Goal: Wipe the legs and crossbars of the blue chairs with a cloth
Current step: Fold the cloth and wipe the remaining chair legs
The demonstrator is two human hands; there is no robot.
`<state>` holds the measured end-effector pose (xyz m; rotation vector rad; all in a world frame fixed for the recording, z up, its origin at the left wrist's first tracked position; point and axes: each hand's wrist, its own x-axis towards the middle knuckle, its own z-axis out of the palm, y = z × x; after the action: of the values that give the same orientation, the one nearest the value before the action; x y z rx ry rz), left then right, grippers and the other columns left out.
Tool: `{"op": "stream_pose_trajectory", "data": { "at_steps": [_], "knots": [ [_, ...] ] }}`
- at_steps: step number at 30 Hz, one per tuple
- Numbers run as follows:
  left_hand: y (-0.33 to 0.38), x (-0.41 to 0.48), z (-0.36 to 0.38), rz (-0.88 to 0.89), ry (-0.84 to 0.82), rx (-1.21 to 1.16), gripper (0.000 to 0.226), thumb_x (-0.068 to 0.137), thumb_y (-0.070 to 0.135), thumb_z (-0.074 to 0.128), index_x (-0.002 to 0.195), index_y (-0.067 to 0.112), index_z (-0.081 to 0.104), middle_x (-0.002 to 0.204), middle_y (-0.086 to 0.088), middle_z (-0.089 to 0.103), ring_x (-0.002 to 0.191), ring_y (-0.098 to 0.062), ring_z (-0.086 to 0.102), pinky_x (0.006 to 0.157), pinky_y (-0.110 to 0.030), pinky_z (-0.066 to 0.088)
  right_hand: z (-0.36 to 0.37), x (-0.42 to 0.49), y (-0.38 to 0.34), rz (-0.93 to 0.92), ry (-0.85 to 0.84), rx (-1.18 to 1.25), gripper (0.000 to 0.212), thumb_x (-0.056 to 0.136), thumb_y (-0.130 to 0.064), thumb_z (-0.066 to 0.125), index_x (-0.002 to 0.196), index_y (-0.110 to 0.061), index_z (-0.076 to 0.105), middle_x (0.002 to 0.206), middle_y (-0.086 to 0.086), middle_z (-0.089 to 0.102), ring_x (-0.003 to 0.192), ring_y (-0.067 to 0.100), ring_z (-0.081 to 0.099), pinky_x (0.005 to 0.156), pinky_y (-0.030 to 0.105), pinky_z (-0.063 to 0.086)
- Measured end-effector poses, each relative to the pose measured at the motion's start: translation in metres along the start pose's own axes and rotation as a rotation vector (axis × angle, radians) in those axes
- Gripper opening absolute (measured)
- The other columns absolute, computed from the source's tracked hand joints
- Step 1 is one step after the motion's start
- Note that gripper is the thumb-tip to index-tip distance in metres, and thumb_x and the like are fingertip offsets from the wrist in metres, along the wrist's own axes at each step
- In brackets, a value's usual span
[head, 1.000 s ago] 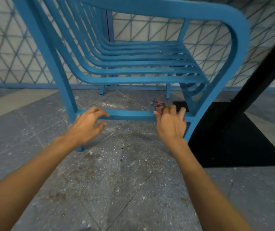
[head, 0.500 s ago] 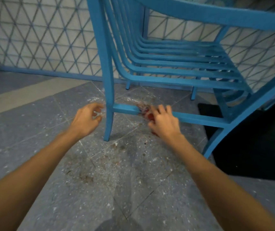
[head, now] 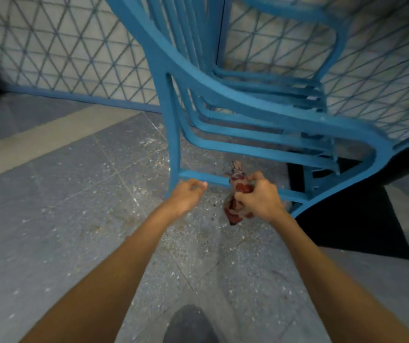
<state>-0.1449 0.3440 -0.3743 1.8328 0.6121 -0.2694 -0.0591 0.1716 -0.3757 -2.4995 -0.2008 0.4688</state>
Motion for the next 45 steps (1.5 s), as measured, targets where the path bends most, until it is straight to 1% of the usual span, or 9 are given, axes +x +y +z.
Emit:
{"op": "stream_pose_trajectory", "data": {
  "at_steps": [8,13,18,21,25,31,33,38,45],
  "knots": [
    [0.091,-0.086,-0.023,-0.235,-0.115,-0.269,0.037,0.098,0.044,0.037,0.123,0.024,0.055,0.12,0.0,0.063,0.107,-0.018,0.059,0.075,-0.03,0.047,-0.071,-0.082,-0.088,-0.022,-0.042,0.334,0.045,0.068,-0.021,0.084,0.106,-0.019,0.059,0.075,-0.01,0.059,0.066,0.004,0.058,0.059,0.014,0.046],
    [0.14,-0.135,-0.059,-0.249,-0.153,-0.459,0.033,0.095,0.042,0.049,0.116,0.021,0.063,0.108,-0.004,0.071,0.101,-0.019,0.067,0.087,-0.038,0.053,-0.118,-0.13,-0.133,0.009,-0.054,0.62,0.042,0.07,-0.028,0.084,0.106,-0.027,0.062,0.103,0.005,0.065,0.086,0.021,0.069,0.068,0.044,0.061],
    [0.2,-0.187,-0.09,-0.201,-0.261,-0.588,0.023,0.089,0.024,0.061,0.106,0.01,0.065,0.105,-0.012,0.072,0.1,-0.023,0.068,0.088,-0.04,0.054,-0.184,-0.179,-0.17,0.093,-0.082,0.902,0.041,0.074,-0.016,0.081,0.109,-0.006,0.061,0.106,0.017,0.064,0.08,0.02,0.07,0.055,0.027,0.056],
    [0.243,-0.212,-0.09,-0.114,-0.257,-0.548,0.012,0.088,0.019,0.063,0.099,0.014,0.063,0.097,-0.011,0.071,0.089,-0.021,0.069,0.077,-0.033,0.057,-0.222,-0.2,-0.178,0.082,0.073,0.877,0.042,0.065,-0.021,0.087,0.095,-0.006,0.063,0.087,0.012,0.063,0.075,0.019,0.064,0.066,0.037,0.059],
    [0.308,-0.24,-0.062,0.05,-0.175,-0.427,0.007,0.086,0.018,0.066,0.085,0.02,0.06,0.079,-0.003,0.068,0.065,-0.011,0.065,0.054,-0.021,0.052,-0.285,-0.227,-0.167,0.088,0.314,0.818,0.052,0.044,-0.048,0.089,0.074,-0.018,0.059,0.068,0.005,0.057,0.066,0.02,0.057,0.072,0.051,0.057],
    [0.389,-0.257,-0.01,0.158,-0.128,-0.512,0.014,0.088,0.023,0.065,0.079,0.021,0.054,0.093,-0.006,0.068,0.084,-0.02,0.065,0.064,-0.035,0.055,-0.387,-0.255,-0.129,0.067,0.541,0.85,0.032,0.067,-0.026,0.085,0.07,-0.009,0.058,0.071,0.011,0.065,0.069,0.025,0.065,0.062,0.037,0.057],
    [0.411,-0.258,0.006,0.131,-0.134,-0.594,0.016,0.091,0.022,0.061,0.08,0.02,0.05,0.092,-0.003,0.067,0.089,-0.022,0.065,0.066,-0.038,0.056,-0.417,-0.258,-0.11,0.091,0.535,0.96,0.023,0.076,-0.016,0.078,0.072,-0.01,0.056,0.075,0.007,0.065,0.077,0.021,0.065,0.061,0.032,0.054],
    [0.465,-0.253,0.069,0.178,-0.196,-0.618,0.015,0.094,0.016,0.056,0.082,0.018,0.046,0.093,-0.005,0.066,0.087,-0.021,0.065,0.071,-0.041,0.058,-0.48,-0.239,-0.061,0.178,0.381,1.302,0.016,0.086,-0.005,0.064,0.092,-0.009,0.051,0.099,0.016,0.065,0.092,0.03,0.066,0.079,0.053,0.057],
    [0.479,-0.21,0.151,0.23,-0.042,-0.306,0.009,0.1,0.022,0.044,0.091,0.022,0.041,0.101,-0.004,0.066,0.081,-0.019,0.066,0.053,-0.033,0.057,-0.514,-0.178,0.011,0.248,0.261,1.278,0.023,0.092,-0.01,0.061,0.106,-0.014,0.043,0.102,0.01,0.065,0.089,0.022,0.067,0.073,0.046,0.059]
  ]
}}
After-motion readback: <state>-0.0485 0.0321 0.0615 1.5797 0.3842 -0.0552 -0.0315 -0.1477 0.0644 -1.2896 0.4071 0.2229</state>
